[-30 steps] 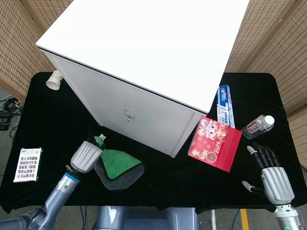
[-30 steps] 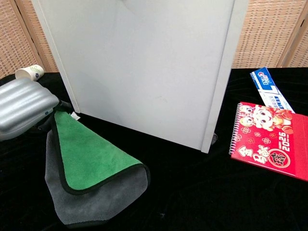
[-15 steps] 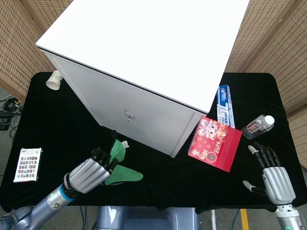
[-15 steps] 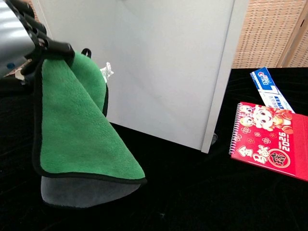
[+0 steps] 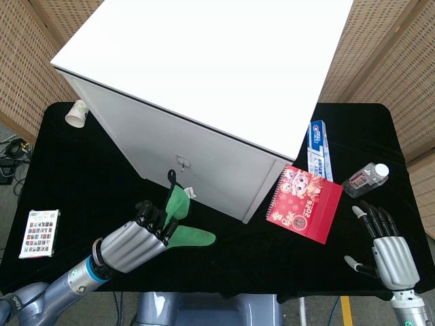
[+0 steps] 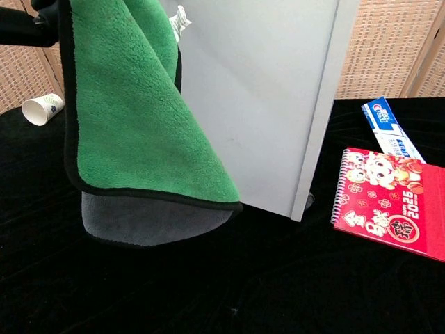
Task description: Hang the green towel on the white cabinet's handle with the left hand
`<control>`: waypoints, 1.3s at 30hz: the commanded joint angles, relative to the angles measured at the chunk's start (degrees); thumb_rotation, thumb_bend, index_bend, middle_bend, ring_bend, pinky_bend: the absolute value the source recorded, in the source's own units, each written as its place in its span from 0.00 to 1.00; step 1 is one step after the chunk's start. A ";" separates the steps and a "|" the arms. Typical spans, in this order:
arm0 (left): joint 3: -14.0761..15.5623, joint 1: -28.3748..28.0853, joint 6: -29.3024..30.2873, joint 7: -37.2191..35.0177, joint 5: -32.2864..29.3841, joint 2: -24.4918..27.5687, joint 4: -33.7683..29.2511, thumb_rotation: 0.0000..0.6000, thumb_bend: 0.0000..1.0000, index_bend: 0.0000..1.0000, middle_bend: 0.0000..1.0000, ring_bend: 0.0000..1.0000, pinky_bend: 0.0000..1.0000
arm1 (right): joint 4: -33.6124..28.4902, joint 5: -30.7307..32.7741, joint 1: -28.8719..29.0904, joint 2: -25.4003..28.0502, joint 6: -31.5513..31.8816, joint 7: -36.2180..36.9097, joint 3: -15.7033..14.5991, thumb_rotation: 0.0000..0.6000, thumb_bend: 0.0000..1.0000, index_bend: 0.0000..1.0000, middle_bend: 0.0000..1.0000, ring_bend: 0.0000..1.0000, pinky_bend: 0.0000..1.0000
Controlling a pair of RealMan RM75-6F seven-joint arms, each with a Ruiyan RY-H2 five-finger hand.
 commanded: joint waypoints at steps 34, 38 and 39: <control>-4.15 0.19 -5.17 2.56 -1.09 -1.93 -1.70 1.00 0.66 0.82 0.78 0.74 0.63 | -0.09 0.02 -0.01 0.19 -0.14 0.17 -0.01 1.00 0.15 0.00 0.00 0.00 0.00; -4.50 0.18 -5.59 2.31 -2.10 -2.40 -0.41 1.00 0.66 0.82 0.78 0.74 0.63 | -0.09 0.06 -0.03 0.24 -0.08 0.27 0.03 1.00 0.15 0.00 0.00 0.00 0.00; -4.54 0.21 -5.51 2.22 -2.19 -2.52 -0.08 1.00 0.66 0.82 0.78 0.74 0.63 | -0.10 0.06 -0.02 0.26 -0.09 0.30 0.04 1.00 0.15 0.00 0.00 0.00 0.00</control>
